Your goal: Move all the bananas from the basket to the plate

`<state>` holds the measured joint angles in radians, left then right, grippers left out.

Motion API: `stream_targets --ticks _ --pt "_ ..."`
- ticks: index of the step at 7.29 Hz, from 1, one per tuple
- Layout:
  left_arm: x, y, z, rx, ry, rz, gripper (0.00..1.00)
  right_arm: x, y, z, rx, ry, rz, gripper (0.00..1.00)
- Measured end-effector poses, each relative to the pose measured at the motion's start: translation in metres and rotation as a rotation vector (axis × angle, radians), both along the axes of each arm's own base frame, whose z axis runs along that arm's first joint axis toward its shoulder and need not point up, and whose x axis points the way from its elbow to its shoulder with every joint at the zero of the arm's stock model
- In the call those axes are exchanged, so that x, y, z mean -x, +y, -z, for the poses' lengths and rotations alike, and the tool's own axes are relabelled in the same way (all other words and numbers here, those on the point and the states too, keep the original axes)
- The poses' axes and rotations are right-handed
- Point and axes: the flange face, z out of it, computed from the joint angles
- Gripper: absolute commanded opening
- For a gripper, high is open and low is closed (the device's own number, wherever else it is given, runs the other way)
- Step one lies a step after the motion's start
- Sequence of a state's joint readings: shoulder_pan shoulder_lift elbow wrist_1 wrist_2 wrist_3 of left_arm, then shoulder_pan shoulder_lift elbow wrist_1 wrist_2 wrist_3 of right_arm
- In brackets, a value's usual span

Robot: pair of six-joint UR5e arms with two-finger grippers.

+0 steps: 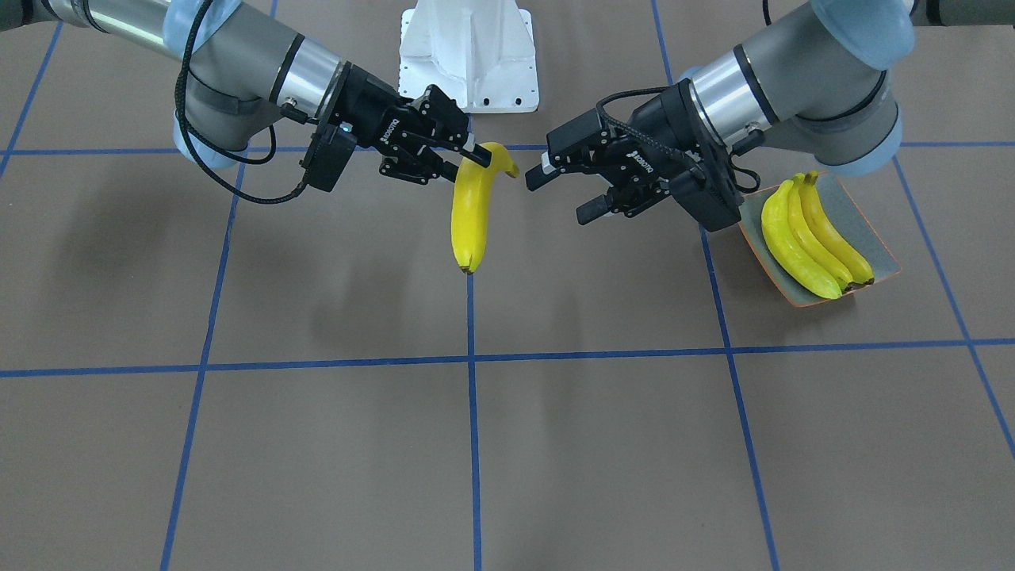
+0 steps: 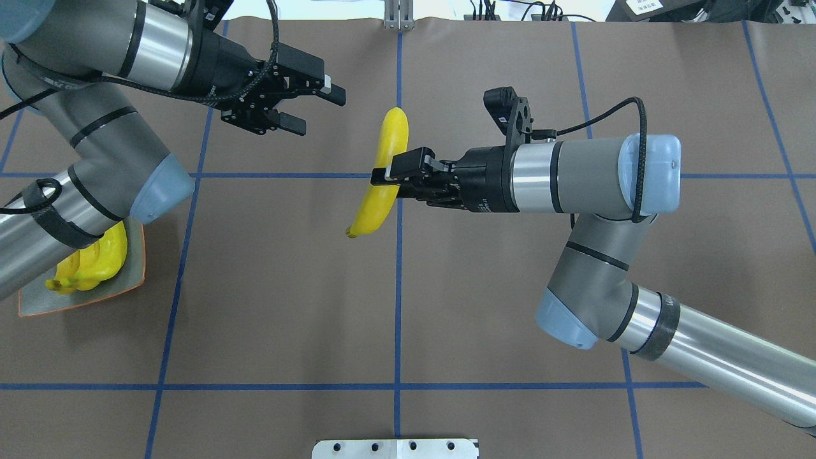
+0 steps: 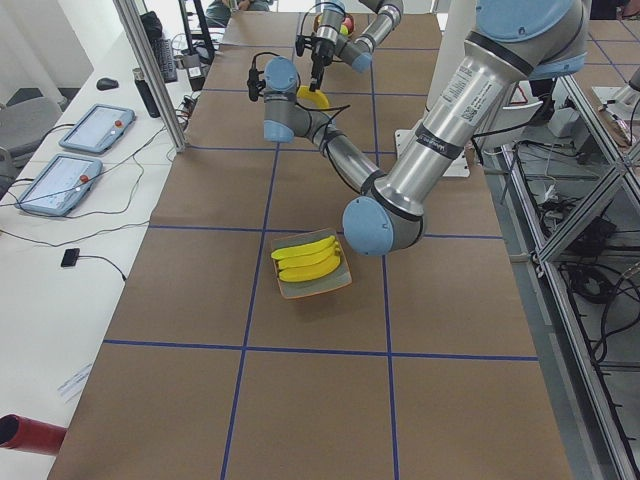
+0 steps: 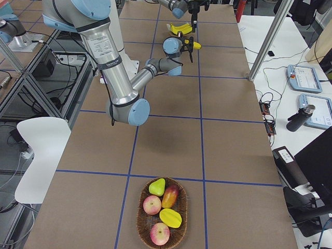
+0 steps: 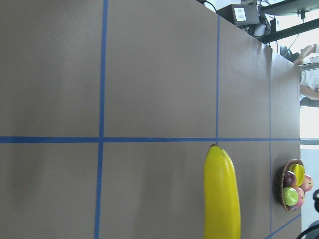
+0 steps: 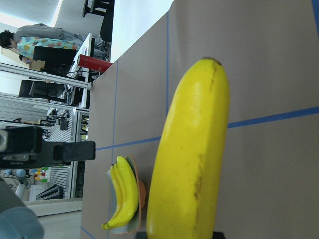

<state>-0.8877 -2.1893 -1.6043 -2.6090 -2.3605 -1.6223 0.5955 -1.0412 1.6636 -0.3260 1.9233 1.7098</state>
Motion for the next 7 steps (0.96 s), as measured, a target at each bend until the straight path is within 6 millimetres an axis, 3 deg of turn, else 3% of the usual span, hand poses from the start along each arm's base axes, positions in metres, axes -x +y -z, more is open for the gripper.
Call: stream_targets --ticks 3,7 --pt "-0.017 0.017 0.008 -0.001 0.053 -0.038 0.99 0.002 0.009 0.002 -0.036 -0.068 0.017 0.0" --pt "-0.035 0.03 0.013 0.023 0.077 -0.058 0.87 0.003 0.011 0.018 -0.061 -0.099 0.017 0.0"
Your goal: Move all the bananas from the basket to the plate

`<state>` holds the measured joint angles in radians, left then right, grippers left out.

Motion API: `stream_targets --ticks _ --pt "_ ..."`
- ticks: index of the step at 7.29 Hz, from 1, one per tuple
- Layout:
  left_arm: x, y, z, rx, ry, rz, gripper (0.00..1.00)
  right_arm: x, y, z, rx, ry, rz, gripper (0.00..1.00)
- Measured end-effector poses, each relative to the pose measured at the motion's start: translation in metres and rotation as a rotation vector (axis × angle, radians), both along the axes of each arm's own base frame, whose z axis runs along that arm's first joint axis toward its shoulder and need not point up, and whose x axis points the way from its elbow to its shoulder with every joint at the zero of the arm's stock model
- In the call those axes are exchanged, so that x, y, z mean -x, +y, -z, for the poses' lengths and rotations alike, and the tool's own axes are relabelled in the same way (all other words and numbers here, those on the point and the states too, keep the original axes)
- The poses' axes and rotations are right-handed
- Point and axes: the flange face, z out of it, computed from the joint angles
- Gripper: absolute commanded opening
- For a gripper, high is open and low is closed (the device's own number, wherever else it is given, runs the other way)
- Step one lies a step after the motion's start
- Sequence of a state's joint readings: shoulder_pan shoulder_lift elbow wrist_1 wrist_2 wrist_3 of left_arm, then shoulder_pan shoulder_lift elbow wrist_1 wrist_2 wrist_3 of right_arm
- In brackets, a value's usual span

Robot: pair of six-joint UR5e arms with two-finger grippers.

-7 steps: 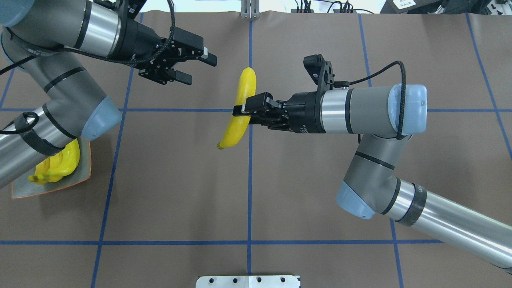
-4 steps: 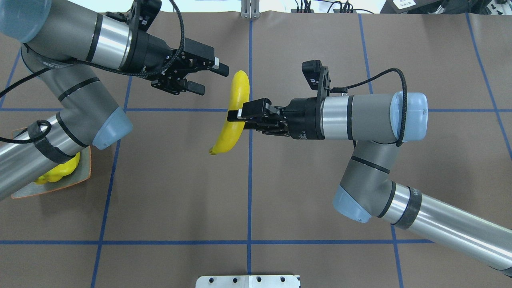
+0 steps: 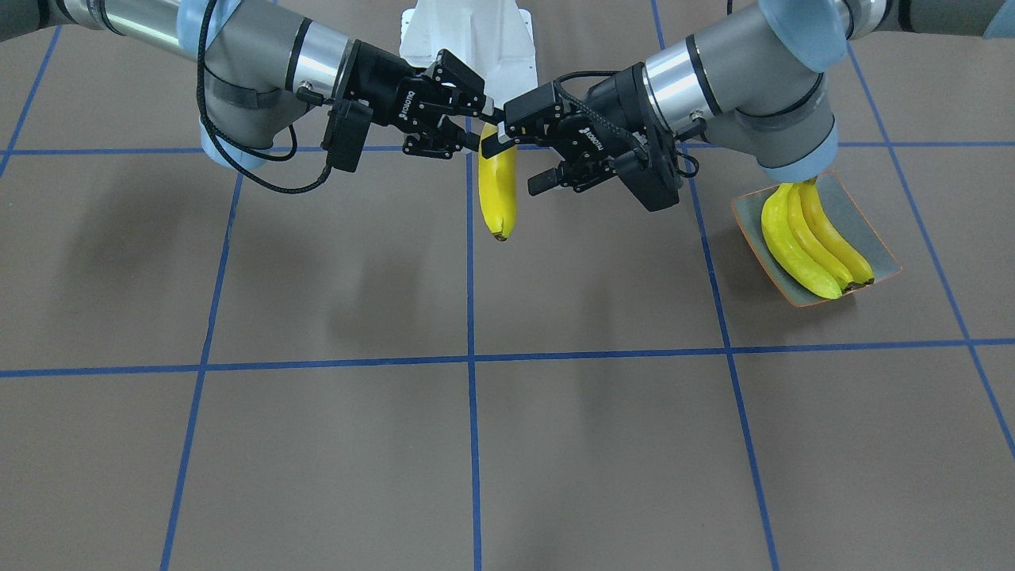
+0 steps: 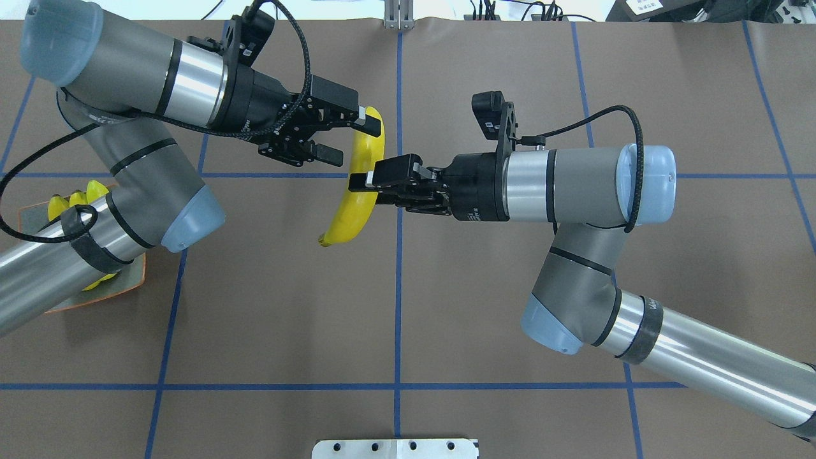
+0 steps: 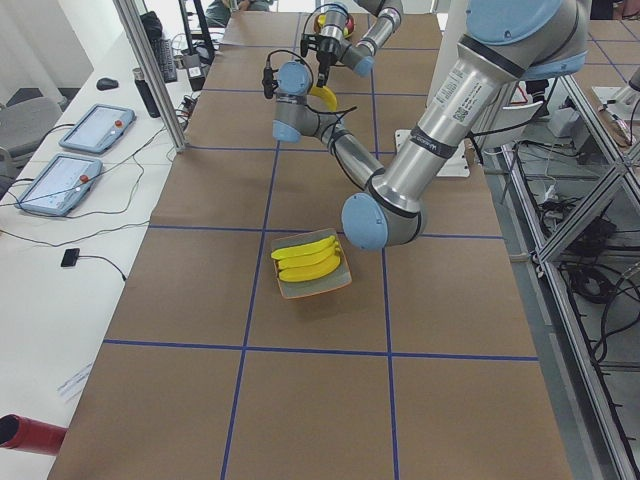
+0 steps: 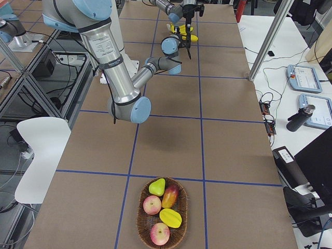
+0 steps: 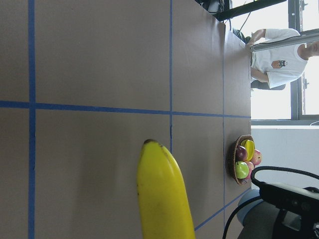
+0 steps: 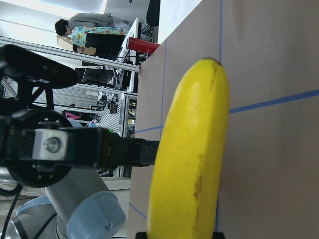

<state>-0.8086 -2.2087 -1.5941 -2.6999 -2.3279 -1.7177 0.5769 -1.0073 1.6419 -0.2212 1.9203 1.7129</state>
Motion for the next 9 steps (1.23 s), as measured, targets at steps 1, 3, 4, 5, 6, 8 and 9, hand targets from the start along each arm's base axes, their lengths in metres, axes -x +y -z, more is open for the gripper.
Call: stream_targets --ticks 1,3,4,5,6,8,9 --pt "-0.004 0.003 0.0 0.007 0.006 -0.003 0.79 0.0 0.0 0.002 -0.003 -0.003 -0.004 0.0" --pt "-0.006 0.006 0.001 0.019 0.014 -0.007 0.23 0.0 -0.002 0.004 -0.007 -0.007 -0.02 0.0" --pt "-0.006 0.007 0.001 0.02 0.016 -0.008 0.0 0.0 -0.002 0.004 -0.008 -0.008 -0.024 0.0" --pt "-0.007 0.007 0.001 0.02 0.017 -0.008 0.0 0.0 -0.002 0.005 -0.009 -0.009 -0.026 0.36" --pt "-0.007 0.007 0.0 0.021 0.017 -0.009 0.0 0.0 -0.002 0.005 -0.009 -0.009 -0.027 0.99" --pt "-0.007 0.009 0.001 0.042 0.02 -0.017 0.0 -0.005 -0.002 0.001 -0.009 -0.015 -0.037 1.0" --pt "-0.005 0.009 -0.002 0.064 0.018 -0.016 0.0 -0.013 0.0 -0.011 -0.012 -0.023 -0.041 1.0"
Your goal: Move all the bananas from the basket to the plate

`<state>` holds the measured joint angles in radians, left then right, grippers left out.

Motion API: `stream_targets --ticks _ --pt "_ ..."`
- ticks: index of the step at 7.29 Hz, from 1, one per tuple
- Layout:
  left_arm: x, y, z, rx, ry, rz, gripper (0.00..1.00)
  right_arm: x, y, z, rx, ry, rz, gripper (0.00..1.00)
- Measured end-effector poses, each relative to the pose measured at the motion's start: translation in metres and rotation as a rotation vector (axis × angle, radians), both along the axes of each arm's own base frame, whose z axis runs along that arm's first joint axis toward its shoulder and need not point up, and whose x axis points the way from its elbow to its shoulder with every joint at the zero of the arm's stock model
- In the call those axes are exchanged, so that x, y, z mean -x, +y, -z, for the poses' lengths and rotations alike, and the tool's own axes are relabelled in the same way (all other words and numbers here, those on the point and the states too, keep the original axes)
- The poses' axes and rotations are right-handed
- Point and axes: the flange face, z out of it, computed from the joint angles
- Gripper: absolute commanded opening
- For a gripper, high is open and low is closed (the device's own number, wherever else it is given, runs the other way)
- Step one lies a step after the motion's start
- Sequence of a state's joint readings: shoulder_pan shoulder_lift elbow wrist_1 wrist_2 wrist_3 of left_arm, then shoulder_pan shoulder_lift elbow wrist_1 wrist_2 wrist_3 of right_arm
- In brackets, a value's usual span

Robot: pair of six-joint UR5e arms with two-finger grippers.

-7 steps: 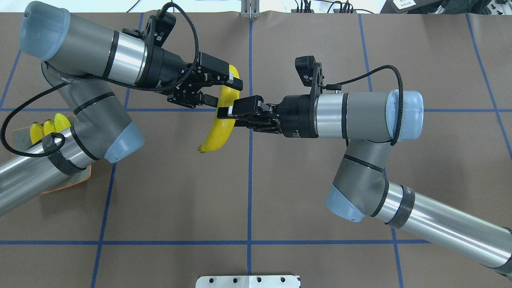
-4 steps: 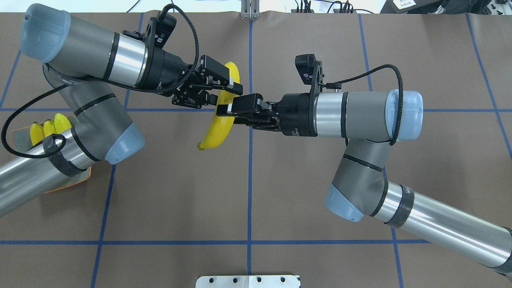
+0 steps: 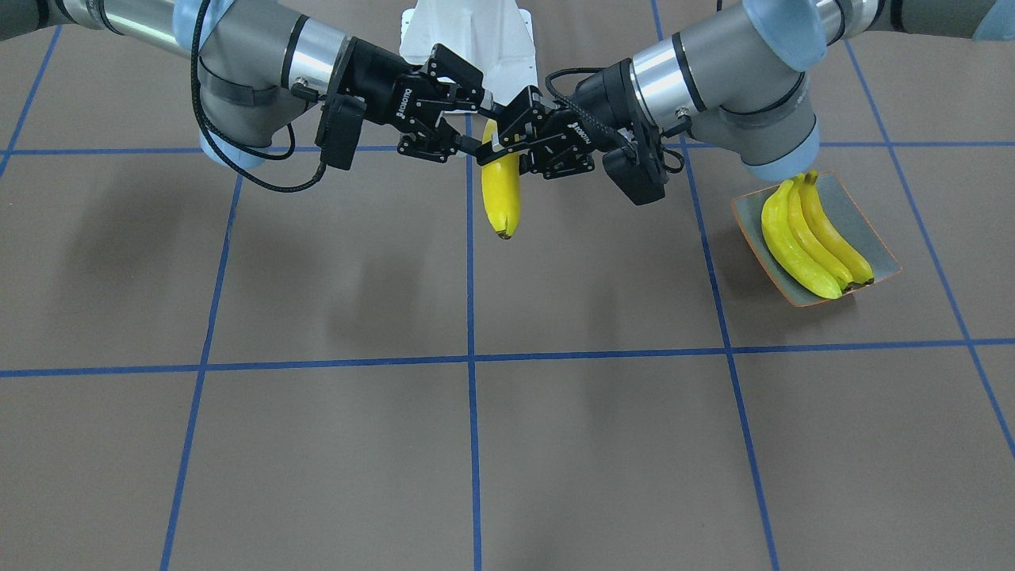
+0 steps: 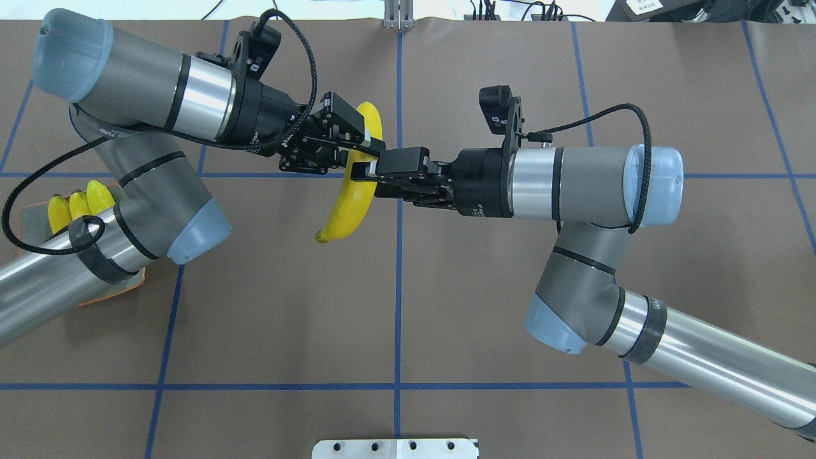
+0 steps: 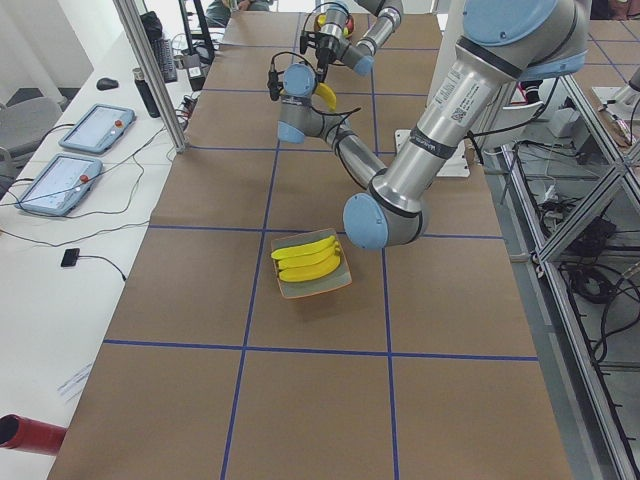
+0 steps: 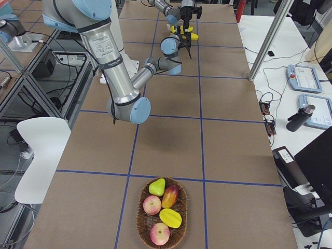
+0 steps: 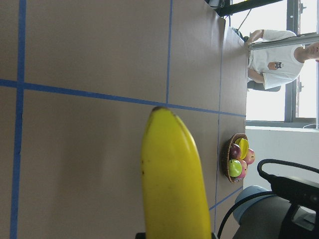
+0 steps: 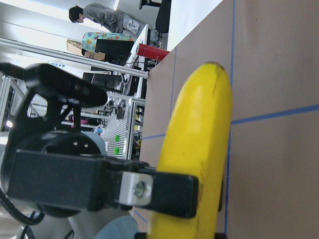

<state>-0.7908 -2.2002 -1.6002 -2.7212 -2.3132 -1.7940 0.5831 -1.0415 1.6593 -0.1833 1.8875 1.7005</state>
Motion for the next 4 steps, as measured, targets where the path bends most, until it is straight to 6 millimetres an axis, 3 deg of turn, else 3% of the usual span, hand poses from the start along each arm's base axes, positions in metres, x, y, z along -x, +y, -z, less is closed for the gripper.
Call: stream_targets --ticks 1,2,3,4 --pt "0.003 -0.001 -0.012 0.025 -0.012 0.003 0.0 -0.013 0.003 -0.019 0.003 0.0 -0.009 1.0" --pt "0.012 -0.004 -0.038 0.063 -0.042 0.014 0.0 -0.026 -0.001 -0.043 0.023 0.026 -0.028 1.0" --pt "0.032 -0.013 -0.074 0.106 -0.086 0.03 0.0 -0.045 -0.014 -0.075 0.058 0.086 -0.06 1.0" --pt "0.069 -0.031 -0.113 0.151 -0.14 0.049 0.0 -0.068 -0.037 -0.103 0.089 0.175 -0.101 1.0"
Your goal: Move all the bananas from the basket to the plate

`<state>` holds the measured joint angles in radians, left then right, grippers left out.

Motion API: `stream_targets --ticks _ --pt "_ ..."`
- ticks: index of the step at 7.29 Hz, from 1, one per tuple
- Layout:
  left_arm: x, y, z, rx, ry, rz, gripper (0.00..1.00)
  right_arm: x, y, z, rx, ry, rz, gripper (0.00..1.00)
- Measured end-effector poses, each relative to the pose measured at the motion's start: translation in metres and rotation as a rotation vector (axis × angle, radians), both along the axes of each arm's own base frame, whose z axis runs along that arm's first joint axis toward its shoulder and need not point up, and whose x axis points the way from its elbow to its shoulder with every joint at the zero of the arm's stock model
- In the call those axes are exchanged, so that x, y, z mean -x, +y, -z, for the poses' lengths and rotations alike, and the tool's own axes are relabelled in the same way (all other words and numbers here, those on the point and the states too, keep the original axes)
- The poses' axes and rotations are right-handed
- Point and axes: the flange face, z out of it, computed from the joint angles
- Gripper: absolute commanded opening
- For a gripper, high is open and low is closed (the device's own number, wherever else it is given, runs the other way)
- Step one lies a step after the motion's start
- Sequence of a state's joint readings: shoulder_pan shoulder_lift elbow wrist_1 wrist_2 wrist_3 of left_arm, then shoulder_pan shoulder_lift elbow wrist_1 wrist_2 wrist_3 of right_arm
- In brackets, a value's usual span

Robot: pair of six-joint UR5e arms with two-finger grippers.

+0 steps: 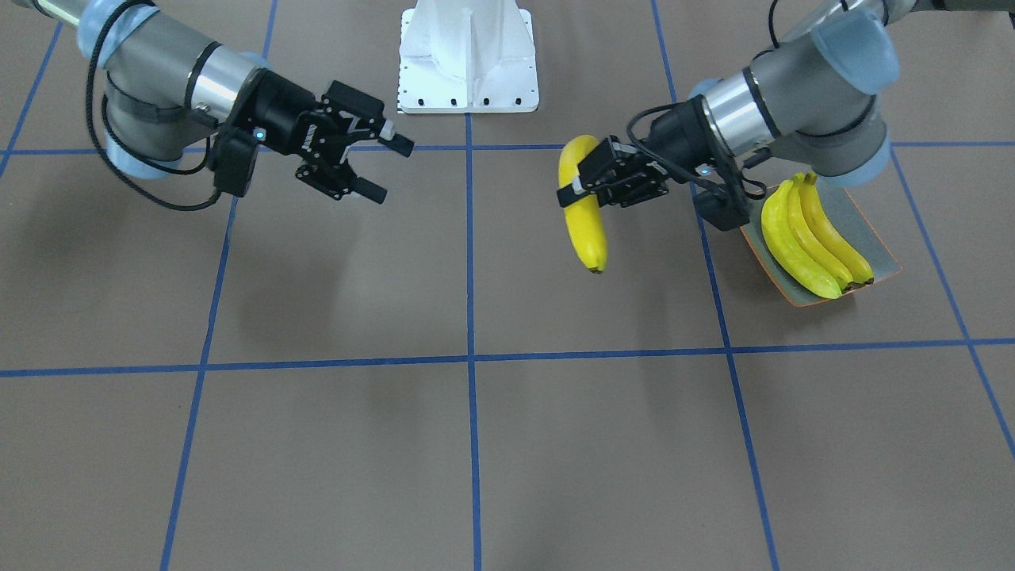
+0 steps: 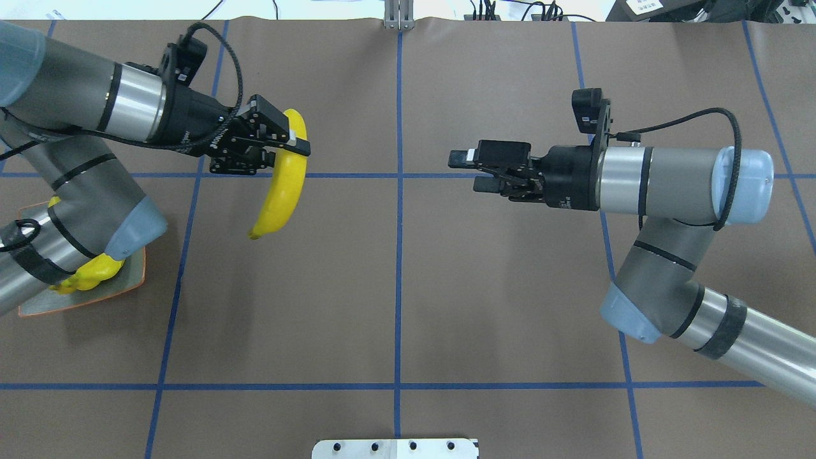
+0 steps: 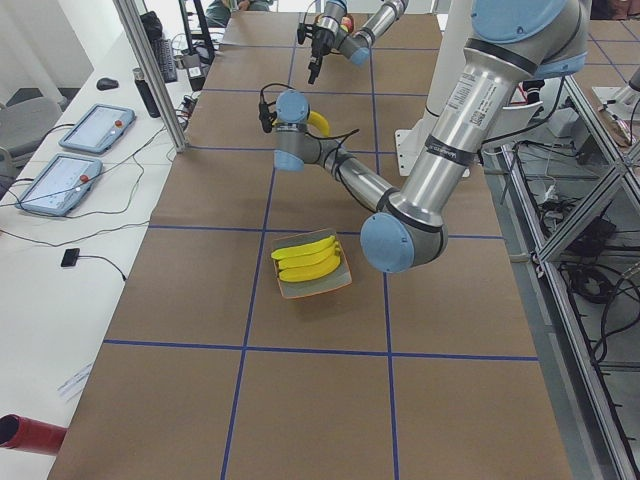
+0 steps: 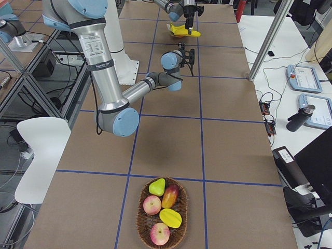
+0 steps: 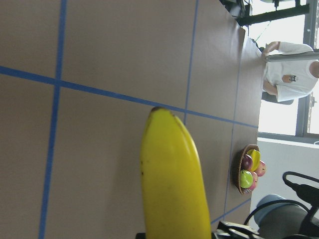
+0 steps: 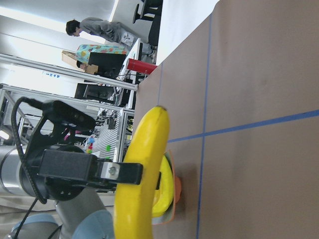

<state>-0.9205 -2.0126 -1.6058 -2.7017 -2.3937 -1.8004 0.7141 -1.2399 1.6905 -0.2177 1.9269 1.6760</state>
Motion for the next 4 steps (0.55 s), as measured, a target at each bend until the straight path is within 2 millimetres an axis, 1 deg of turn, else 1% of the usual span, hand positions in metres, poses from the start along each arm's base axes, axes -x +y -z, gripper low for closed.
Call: stream_targets --ticks 1,2,3,4 --pt "0.046 -0.018 -0.037 0.032 -0.052 0.019 0.0 -0.021 -0.025 -0.02 0.016 0.107 -0.04 1.0" --pt "0.083 -0.024 -0.083 0.043 -0.106 0.037 0.0 -0.039 -0.05 -0.033 0.04 0.212 -0.083 1.0" --pt "0.108 -0.019 -0.131 0.055 -0.163 0.05 0.0 -0.063 -0.075 -0.045 0.084 0.31 -0.131 1.0" --pt "0.123 -0.016 -0.164 0.067 -0.21 0.056 0.0 -0.087 -0.096 -0.057 0.106 0.408 -0.17 1.0"
